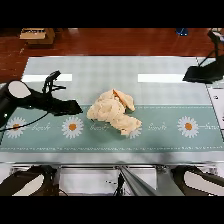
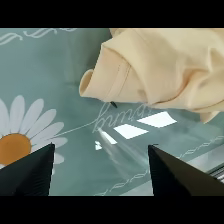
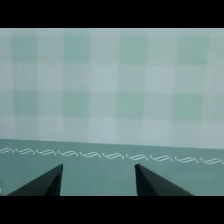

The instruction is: Fold the shirts.

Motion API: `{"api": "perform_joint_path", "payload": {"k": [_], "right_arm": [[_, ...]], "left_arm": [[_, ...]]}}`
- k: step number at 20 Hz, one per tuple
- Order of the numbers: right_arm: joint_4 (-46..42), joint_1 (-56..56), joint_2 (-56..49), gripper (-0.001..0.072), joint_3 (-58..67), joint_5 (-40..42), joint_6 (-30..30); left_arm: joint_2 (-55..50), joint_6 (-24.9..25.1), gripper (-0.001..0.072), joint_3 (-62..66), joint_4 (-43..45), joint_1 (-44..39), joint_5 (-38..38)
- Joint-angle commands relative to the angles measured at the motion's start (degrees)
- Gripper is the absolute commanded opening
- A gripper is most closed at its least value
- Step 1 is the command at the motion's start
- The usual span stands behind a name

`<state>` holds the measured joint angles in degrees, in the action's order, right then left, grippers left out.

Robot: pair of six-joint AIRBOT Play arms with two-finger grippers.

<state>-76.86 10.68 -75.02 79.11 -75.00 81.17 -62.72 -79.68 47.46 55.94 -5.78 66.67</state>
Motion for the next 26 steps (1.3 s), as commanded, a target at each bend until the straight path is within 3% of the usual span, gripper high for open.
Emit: {"api": "perform_joint_path", "payload": {"k": [1, 7, 10, 12, 13, 14, 15, 16, 17, 18, 22, 26], "right_arm": [[14.0, 8.7, 0.1, 0.0538, -6.8, -1.4, -6.7], [17.0, 7.7, 0.1, 0.0537, -9.7, -1.5, -8.5], [19.6, 7.7, 0.1, 0.0538, -9.7, -1.4, -8.5], [20.4, 7.7, 0.1, 0.0537, -9.7, -1.4, -8.4], [20.4, 7.7, 0.1, 0.0538, -9.7, -1.4, -8.4], [20.4, 7.7, 0.1, 0.0537, -9.7, -1.4, -8.4], [20.4, 7.7, 0.1, 0.0537, -9.7, -1.4, -8.4], [20.4, 7.7, 0.1, 0.0537, -9.7, -1.4, -8.4], [20.5, 7.7, 0.1, 0.0538, -9.7, -1.4, -8.4], [20.7, 7.7, 0.1, 0.0538, -9.7, -1.4, -8.4], [22.5, 7.7, -0.4, 0.0537, -11.5, -0.8, -8.5], [34.8, 7.6, -2.1, 0.0538, -21.2, 3.8, -12.3]], "left_arm": [[-3.4, 15.4, 0.0701, -10.1, -20.9, 9.2, -5.2], [-17.6, 34.7, 0.0701, -10.9, -41.4, 7.0, -5.9], [-24.2, 35.7, 0.0701, -10.2, -43.1, 5.7, -5.9], [-26.4, 36.0, 0.0654, -9.4, -43.9, 6.1, -4.7], [-26.6, 36.6, 0.0533, -9.1, -44.0, 6.3, -3.8], [-26.6, 37.2, 0.0331, -8.6, -44.0, 6.3, -3.0], [-26.6, 37.2, 0.0302, -7.9, -44.0, 6.0, -2.3], [-26.6, 37.3, 0.0137, -7.2, -44.0, 5.9, -1.0], [-26.6, 37.3, 0.0063, -6.5, -44.0, 5.9, 0.5], [-26.6, 37.3, 0.0021, -5.8, -44.0, 5.9, 2.4], [-26.6, 37.7, 0.0019, -4.5, -44.0, 5.9, 7.2], [-26.6, 37.6, 0.0019, -4.5, -44.0, 5.9, 7.6]]}}
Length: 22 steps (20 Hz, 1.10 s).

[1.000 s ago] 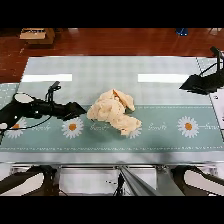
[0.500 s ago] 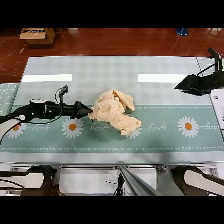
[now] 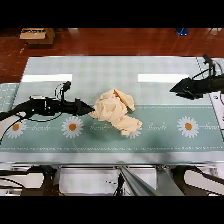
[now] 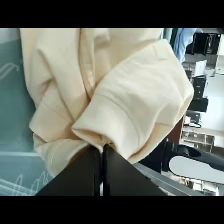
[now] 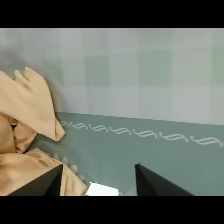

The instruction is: Fold the shirts.

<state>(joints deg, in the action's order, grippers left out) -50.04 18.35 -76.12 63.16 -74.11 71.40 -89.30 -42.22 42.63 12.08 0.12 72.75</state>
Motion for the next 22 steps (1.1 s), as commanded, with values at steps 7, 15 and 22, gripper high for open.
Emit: {"api": "perform_joint_path", "payload": {"k": [7, 15, 22], "right_arm": [[17.9, -13.6, -9.4, 0.0538, -12.2, 14.7, -9.1], [23.8, -23.7, -12.2, 0.0536, -12.2, 28.5, -7.9], [23.8, -31.3, -15.6, 0.0458, -12.1, 31.4, -2.3]], "left_arm": [[0.0, 0.2, 0.0019, 0.3, -0.1, 0.0, 2.7], [0.0, 0.2, 0.0019, 0.3, -0.1, 0.0, 3.8], [0.0, 0.2, 0.0019, 0.3, -0.1, 0.0, 3.9]]}}
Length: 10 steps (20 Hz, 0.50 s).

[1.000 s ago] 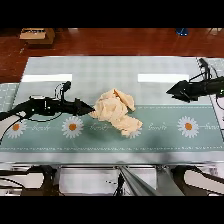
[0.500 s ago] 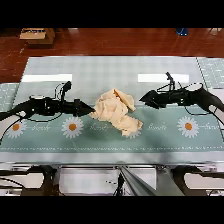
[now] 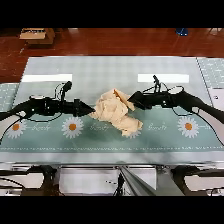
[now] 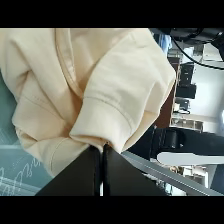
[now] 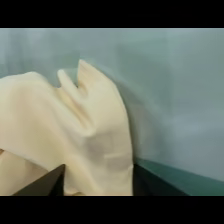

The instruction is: Fold the shirts.

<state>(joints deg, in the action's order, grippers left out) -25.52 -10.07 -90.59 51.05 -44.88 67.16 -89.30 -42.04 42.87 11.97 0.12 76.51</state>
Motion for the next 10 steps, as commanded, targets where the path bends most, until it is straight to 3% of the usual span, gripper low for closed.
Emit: {"api": "perform_joint_path", "payload": {"k": [1, 2, 3, 6, 10], "right_arm": [[-0.6, -3.0, -1.1, 0.0319, 0.1, 2.2, 1.9], [-0.5, -3.0, -1.1, 0.0126, 0.4, 2.1, 1.7], [-0.5, -2.5, -1.0, 0.003, 1.2, 1.7, 1.3], [-2.4, 0.0, 1.4, 0.0029, 5.6, -0.5, -0.2], [-13.4, 4.5, 9.9, 0.0028, 13.1, -1.2, 1.7]], "left_arm": [[0.0, 0.0, 0.0019, 0.1, 0.0, 0.0, 0.1], [0.0, 0.0, 0.0019, 0.1, 0.0, 0.0, 0.1], [0.2, 0.0, 0.0018, 0.1, 0.0, 0.1, 0.1], [2.8, -0.5, 0.0017, 1.1, 0.0, 1.7, 1.2], [11.2, -4.6, 0.0016, 9.9, 0.0, 5.8, 1.7]]}}
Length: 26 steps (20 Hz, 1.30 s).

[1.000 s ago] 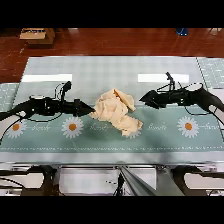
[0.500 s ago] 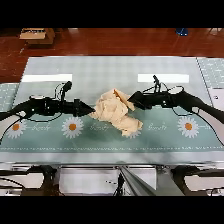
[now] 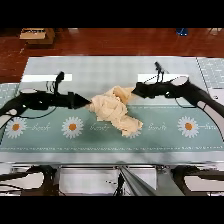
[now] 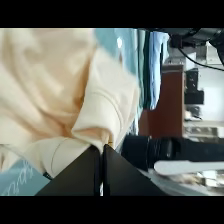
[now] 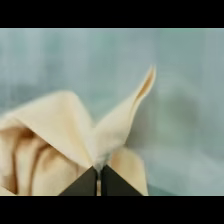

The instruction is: Fold the shirts.

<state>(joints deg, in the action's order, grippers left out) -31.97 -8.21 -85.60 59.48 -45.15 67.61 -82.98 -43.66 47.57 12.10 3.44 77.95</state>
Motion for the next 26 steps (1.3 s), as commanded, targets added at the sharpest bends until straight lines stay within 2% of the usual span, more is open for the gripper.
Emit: {"api": "perform_joint_path", "payload": {"k": [1, 5, 8, 13, 15, 21, 26], "right_arm": [[-8.5, 3.6, 7.2, 0.0028, 6.5, -1.3, 1.4], [-11.6, 7.0, 16.6, 0.0028, 14.3, -1.2, 1.4], [-13.9, 9.0, 22.3, 0.0028, 21.2, -1.1, 2.1], [-21.2, 9.5, 28.7, 0.0028, 33.4, -0.7, 5.5], [-23.6, 9.5, 30.7, 0.0028, 37.8, -0.9, 7.3], [-32.4, 9.5, 35.9, 0.0027, 47.2, -3.3, 13.2], [-35.7, 9.5, 37.9, 0.0027, 48.8, -5.2, 14.5]], "left_arm": [[7.0, -4.7, 0.0016, 8.7, -0.1, 3.5, 0.3], [12.9, -12.9, 0.0016, 28.8, 1.4, 6.4, 0.3], [13.4, -21.9, 0.0016, 47.6, 10.3, 7.1, 1.1], [13.4, -31.2, 0.0016, 70.6, 19.8, 7.1, 7.5], [15.3, -33.6, 0.0016, 73.4, 20.1, 7.1, 9.5], [26.0, -34.7, 0.0016, 73.4, 20.3, 7.1, 11.8], [32.4, -41.0, 0.0016, 73.1, 25.5, 7.1, 15.8]]}}
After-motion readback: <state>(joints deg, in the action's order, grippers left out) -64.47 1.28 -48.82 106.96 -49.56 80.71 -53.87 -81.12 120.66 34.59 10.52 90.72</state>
